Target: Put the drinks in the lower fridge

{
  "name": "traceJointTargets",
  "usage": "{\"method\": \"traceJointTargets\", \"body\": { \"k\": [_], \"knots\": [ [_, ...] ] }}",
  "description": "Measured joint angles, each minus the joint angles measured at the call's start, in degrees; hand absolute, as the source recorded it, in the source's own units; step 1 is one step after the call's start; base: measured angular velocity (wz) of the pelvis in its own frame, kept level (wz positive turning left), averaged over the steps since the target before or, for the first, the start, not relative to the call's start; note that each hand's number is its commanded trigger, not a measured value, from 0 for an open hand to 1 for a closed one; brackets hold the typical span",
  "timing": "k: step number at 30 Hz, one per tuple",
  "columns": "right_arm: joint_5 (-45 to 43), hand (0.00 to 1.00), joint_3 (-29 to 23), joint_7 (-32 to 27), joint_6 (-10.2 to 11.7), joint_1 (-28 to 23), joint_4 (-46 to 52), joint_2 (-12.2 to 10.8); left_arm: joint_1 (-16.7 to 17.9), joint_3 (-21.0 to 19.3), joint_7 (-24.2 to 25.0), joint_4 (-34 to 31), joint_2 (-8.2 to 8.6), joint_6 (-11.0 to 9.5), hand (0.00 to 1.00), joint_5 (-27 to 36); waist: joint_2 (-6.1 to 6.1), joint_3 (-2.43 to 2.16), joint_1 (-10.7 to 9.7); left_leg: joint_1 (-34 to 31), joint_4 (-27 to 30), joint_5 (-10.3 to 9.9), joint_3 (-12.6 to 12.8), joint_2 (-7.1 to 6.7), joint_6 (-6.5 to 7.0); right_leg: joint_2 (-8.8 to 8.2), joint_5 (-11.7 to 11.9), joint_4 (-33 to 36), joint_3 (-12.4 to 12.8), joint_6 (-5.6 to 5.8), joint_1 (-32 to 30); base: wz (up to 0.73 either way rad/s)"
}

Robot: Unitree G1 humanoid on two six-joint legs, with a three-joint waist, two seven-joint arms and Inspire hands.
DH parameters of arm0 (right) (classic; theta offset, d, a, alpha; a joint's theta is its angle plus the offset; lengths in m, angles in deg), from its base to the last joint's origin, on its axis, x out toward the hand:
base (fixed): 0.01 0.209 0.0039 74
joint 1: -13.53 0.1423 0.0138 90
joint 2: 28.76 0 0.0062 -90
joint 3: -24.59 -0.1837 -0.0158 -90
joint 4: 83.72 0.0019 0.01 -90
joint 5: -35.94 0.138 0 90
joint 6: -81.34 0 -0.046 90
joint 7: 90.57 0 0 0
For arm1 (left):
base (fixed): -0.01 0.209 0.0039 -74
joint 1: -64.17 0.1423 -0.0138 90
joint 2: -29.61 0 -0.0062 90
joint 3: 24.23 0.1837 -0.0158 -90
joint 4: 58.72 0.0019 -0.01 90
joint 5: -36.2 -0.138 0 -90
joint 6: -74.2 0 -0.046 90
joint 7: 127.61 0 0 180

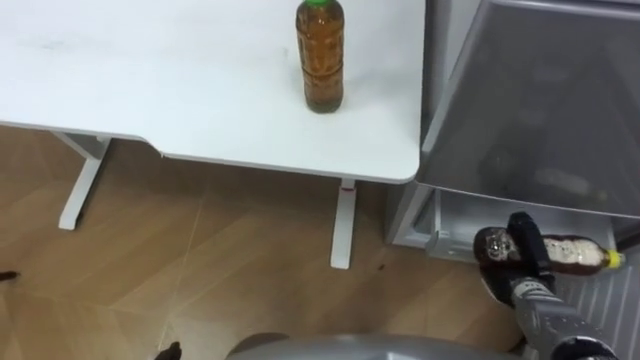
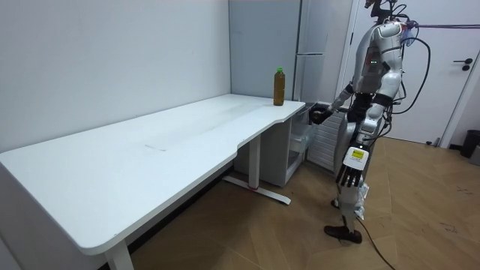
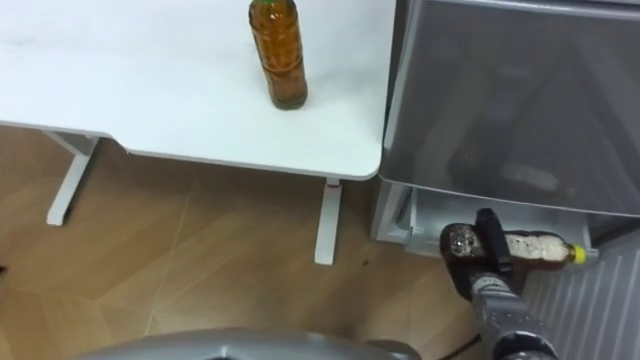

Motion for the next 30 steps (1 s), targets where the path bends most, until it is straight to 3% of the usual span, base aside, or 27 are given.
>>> {"method": "traceJointTargets", "body": {
  "k": [6,13,19,30],
  "knots": [
    [-0.3,1.0,-1.4,-1.0,-1.3,2.4,-2.6,1.6,0.1,0.0,0.7,-1.2,-0.1,1.2,0.0,-0.7,0.24,0.03,0.0,-1.7,0.7,0.0,-0.9,-0.13,0.04,-0.17,0.0,1.0,-0.7,0.01,-1.5,0.04],
    [-0.4,1.0,-4.0,-5.6,-1.2,5.5,-3.3,3.4,-0.1,-0.8,0.5,-1.2,-0.8,1.7,0.0,-0.7,0.33,0.32,-0.2,-4.2,1.2,0.7,-1.0,-0.54,0.54,-0.72,0.0,2.3,-0.7,0.07,-3.8,0.01],
    [-0.4,1.0,-4.0,-8.7,-0.7,7.1,-3.4,3.7,0.0,-0.8,0.5,-1.3,-1.13,2.1,0.0,-0.8,-0.18,0.64,-0.1,-6.4,2.0,1.3,-1.0,-0.58,0.61,-0.86,0.0,3.1,-0.9,0.03,-5.9,0.04],
    [-0.6,1.0,-3.9,-11.0,-0.7,10.4,-4.6,3.9,-2.3,-0.8,1.6,-1.4,-1.47,2.1,0.0,-0.7,-0.29,0.59,-0.3,-9.6,2.6,1.9,-0.8,-0.65,0.7,-1.28,0.1,5.1,-0.9,-0.09,-9.6,-0.01]
  ]
}}
